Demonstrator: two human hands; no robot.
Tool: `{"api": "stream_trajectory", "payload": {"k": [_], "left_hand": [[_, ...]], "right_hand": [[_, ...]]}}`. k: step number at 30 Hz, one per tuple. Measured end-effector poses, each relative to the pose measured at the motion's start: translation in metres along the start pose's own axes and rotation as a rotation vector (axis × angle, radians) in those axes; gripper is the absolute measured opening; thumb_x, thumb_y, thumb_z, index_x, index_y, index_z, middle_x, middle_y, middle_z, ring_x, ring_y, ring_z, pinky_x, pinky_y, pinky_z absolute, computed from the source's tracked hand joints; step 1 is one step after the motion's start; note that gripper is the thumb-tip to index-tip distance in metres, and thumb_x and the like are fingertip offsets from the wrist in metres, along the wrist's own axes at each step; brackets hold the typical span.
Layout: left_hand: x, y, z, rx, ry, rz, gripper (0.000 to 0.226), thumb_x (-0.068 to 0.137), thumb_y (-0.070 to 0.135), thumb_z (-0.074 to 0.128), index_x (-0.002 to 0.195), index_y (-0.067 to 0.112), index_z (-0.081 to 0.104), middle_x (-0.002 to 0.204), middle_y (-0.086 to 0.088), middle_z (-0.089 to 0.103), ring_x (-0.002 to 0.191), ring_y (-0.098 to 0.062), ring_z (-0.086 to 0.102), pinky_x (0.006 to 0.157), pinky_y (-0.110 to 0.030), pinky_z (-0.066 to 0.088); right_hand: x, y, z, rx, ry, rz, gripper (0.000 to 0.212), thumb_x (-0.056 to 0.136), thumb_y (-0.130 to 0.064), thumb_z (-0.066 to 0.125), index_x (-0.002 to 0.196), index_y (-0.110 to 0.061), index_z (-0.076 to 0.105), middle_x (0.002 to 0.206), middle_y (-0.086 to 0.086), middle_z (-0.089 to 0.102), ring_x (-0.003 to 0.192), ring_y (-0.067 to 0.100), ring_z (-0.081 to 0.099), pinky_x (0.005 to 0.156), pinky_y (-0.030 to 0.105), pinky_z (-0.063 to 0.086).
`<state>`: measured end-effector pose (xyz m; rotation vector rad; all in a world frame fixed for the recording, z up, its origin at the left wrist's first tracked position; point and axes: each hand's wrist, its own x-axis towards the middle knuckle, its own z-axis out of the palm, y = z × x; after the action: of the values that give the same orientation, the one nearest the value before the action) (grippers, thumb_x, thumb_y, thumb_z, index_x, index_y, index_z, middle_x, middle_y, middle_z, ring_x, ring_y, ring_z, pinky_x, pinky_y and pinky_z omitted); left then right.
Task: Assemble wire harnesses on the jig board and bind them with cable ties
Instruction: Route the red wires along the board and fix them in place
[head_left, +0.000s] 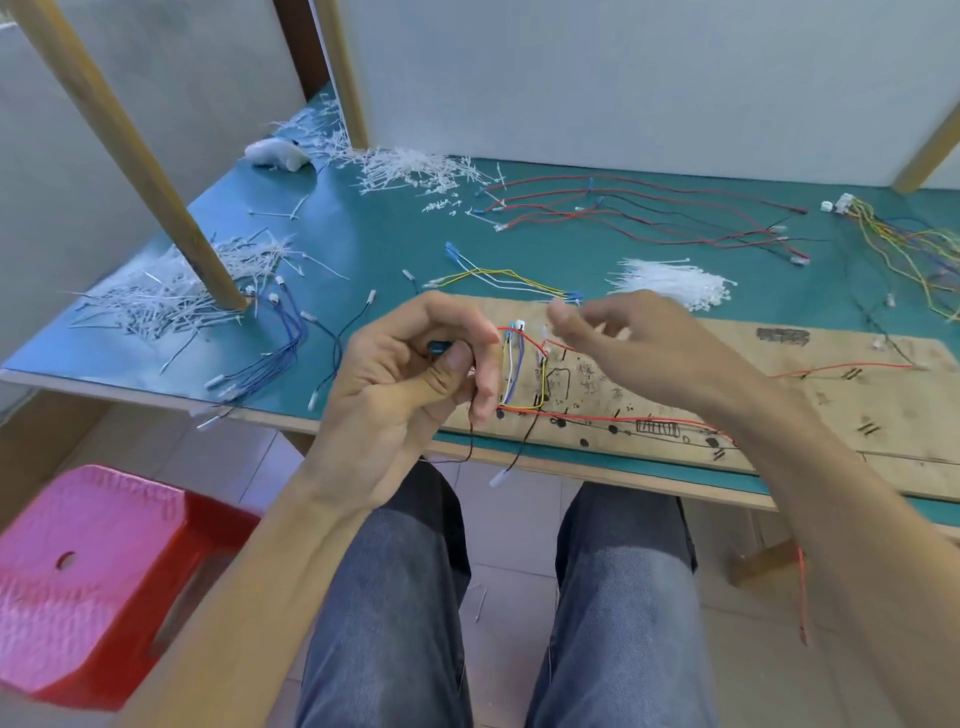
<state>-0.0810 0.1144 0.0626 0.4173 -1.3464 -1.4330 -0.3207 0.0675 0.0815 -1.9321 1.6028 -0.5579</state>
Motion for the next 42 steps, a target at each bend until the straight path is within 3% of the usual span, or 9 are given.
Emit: {"api": "stream_trajectory", "payload": {"k": [3,5,9,12,16,21,25,29,42], "left_hand": [[-0.001,-0.001,-0.003,-0.009,0.005,0.034,0.02,0.102,-0.003,0.045,0.115,0.003,0.06,0.082,-0.016,0.057,0.07,-0.031,0.051,0.07,-0.038,0.046],[-0.005,0.0,-0.007,0.012,0.024,0.046,0.026,0.102,-0.005,0.043,0.123,0.003,0.055,0.088,-0.019,0.061,0.075,-0.034,0.055,0.075,-0.042,0.049],[-0.02,0.0,-0.018,0.148,0.178,-0.001,0.029,0.105,-0.001,0.048,0.133,0.007,0.053,0.121,-0.024,0.066,0.084,-0.037,0.07,0.079,-0.045,0.057],[-0.032,-0.009,-0.027,0.372,0.33,-0.05,0.02,0.107,0.003,0.049,0.125,0.009,0.055,0.121,-0.015,0.067,0.09,-0.04,0.076,0.076,-0.045,0.063],[-0.035,-0.027,-0.037,0.589,0.49,-0.212,0.028,0.107,-0.006,0.043,0.113,0.018,0.055,0.113,-0.007,0.06,0.081,-0.032,0.078,0.066,-0.039,0.064],[-0.037,-0.041,-0.05,1.183,0.492,-0.24,0.017,0.092,0.017,0.077,0.094,0.033,0.074,0.089,0.019,0.072,0.088,0.002,0.065,0.075,-0.004,0.043],[-0.036,-0.045,-0.048,1.346,0.453,-0.192,0.024,0.086,0.02,0.084,0.101,0.039,0.081,0.088,0.016,0.072,0.082,-0.005,0.058,0.079,-0.027,0.048],[-0.032,-0.049,-0.047,1.44,0.313,-0.124,0.019,0.089,0.008,0.079,0.102,0.02,0.083,0.097,0.004,0.077,0.091,-0.019,0.064,0.083,-0.043,0.054],[-0.035,-0.059,-0.048,1.733,0.149,-0.051,0.016,0.09,0.013,0.077,0.104,0.02,0.079,0.099,0.003,0.063,0.091,-0.021,0.056,0.062,-0.039,0.055]], "right_hand": [[0.01,-0.007,0.014,0.138,-0.132,0.048,0.055,0.09,-0.08,0.052,0.092,-0.031,0.078,0.078,-0.025,0.075,0.075,-0.011,0.066,0.071,0.028,0.047],[0.015,-0.004,0.02,0.304,-0.133,0.055,0.031,0.092,-0.055,0.074,0.104,-0.027,0.073,0.08,-0.009,0.078,0.072,0.006,0.069,0.068,0.029,0.05],[0.02,0.007,0.022,0.844,0.098,0.092,0.032,0.092,-0.011,0.079,0.111,-0.018,0.054,0.072,0.002,0.061,0.049,0.018,0.045,0.049,0.027,0.033],[0.017,0.016,0.022,1.001,0.139,0.157,0.039,0.092,-0.017,0.08,0.114,-0.021,0.048,0.071,0.004,0.061,0.046,0.017,0.033,0.047,0.027,0.026],[0.005,0.024,0.029,0.937,-0.048,0.102,0.011,0.095,-0.026,0.076,0.098,-0.016,0.072,0.067,0.001,0.051,0.05,0.016,0.031,0.05,0.029,0.02],[-0.003,0.03,0.03,0.936,-0.006,0.133,0.015,0.093,-0.031,0.077,0.095,-0.016,0.075,0.079,0.008,0.067,0.057,0.019,0.054,0.051,0.024,0.046],[-0.006,0.039,0.027,0.992,-0.031,0.139,0.019,0.086,-0.031,0.078,0.095,-0.015,0.08,0.1,0.015,0.079,0.068,0.017,0.065,0.062,0.025,0.059],[-0.009,0.048,0.024,0.897,-0.013,0.129,0.031,0.085,-0.033,0.078,0.102,-0.007,0.08,0.103,0.018,0.079,0.069,0.016,0.06,0.06,0.025,0.056],[-0.022,0.059,0.032,0.8,0.073,0.109,0.023,0.089,-0.027,0.075,0.092,-0.004,0.079,0.078,0.019,0.074,0.062,0.021,0.06,0.052,0.027,0.053]]}}
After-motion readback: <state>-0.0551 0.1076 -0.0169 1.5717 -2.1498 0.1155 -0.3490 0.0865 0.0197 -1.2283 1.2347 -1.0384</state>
